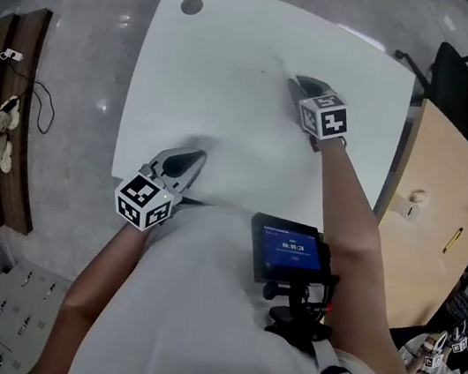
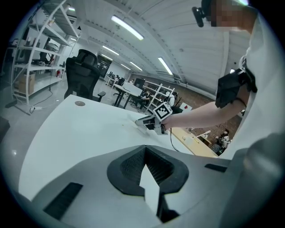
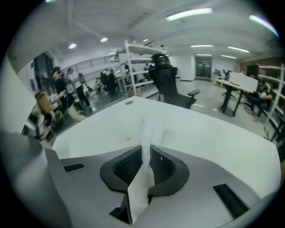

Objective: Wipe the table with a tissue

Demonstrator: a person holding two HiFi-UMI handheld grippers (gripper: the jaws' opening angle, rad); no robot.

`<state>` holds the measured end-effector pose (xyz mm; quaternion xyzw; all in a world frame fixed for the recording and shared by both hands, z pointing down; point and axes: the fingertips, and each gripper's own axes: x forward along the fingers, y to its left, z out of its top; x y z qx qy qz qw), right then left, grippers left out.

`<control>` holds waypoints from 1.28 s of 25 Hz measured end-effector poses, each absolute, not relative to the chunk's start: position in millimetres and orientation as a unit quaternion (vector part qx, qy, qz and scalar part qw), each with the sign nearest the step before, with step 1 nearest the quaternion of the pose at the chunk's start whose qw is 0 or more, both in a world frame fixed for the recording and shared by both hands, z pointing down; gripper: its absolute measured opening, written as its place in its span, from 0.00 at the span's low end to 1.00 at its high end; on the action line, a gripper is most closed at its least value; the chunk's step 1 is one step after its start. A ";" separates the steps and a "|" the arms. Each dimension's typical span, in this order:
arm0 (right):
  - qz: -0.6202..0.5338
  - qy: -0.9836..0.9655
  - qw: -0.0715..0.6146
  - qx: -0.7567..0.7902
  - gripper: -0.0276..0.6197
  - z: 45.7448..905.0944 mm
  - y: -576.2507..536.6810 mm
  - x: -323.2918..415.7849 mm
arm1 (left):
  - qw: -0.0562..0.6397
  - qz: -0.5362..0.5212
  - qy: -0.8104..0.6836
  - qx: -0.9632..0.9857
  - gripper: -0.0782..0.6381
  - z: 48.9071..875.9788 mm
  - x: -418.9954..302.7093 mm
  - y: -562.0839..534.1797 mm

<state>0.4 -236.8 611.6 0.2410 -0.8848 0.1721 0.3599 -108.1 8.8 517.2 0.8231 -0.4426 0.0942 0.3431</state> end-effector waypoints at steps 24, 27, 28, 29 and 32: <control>0.085 -0.837 0.464 0.278 0.13 627.4 -224.1 -46.7 | 0.343 0.091 -0.442 0.824 0.12 512.4 -153.4 21.5; 0.116 -0.851 0.458 0.229 0.13 628.4 -199.7 -71.9 | 0.343 0.090 -0.432 0.829 0.12 515.7 -165.5 26.5; 0.123 -0.856 0.458 0.209 0.13 627.5 -189.8 -80.9 | 0.343 0.089 -0.429 0.831 0.12 516.2 -169.1 27.4; 0.127 -0.858 0.459 0.190 0.13 626.9 -179.6 -90.4 | 0.343 0.088 -0.426 0.833 0.12 516.4 -173.8 28.5; 0.136 -0.858 0.475 0.143 0.13 627.0 -151.8 -107.1 | 0.339 0.086 -0.414 0.840 0.12 513.9 -182.0 30.4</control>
